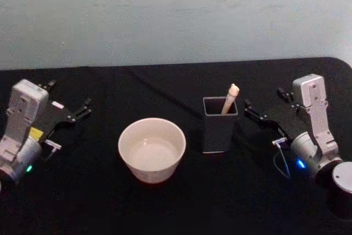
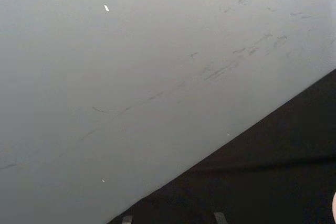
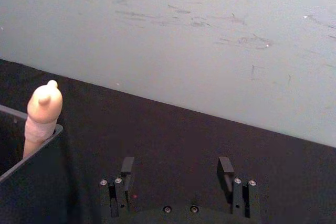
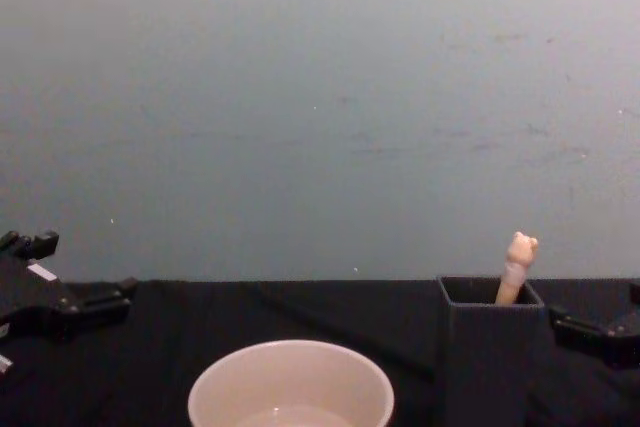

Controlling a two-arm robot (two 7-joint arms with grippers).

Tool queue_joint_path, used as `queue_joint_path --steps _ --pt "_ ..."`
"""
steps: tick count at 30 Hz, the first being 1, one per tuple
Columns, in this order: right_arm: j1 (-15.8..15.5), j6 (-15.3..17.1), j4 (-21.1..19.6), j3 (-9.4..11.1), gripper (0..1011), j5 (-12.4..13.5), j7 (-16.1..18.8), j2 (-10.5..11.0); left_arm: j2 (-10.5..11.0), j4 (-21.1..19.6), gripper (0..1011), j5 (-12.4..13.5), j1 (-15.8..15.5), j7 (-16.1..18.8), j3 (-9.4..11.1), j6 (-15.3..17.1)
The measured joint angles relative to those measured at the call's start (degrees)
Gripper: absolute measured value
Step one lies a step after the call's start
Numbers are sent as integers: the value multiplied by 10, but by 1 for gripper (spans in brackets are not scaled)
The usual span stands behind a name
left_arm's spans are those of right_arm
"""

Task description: Pick up the stirring spoon with one hand, stir inside the cup, then place it back in its original position.

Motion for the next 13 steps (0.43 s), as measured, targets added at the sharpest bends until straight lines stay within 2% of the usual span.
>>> queue_joint_path --steps 13 --pt "0 0 0 0 1002 0 0 0 0 0 1001 0 0 0 0 0"
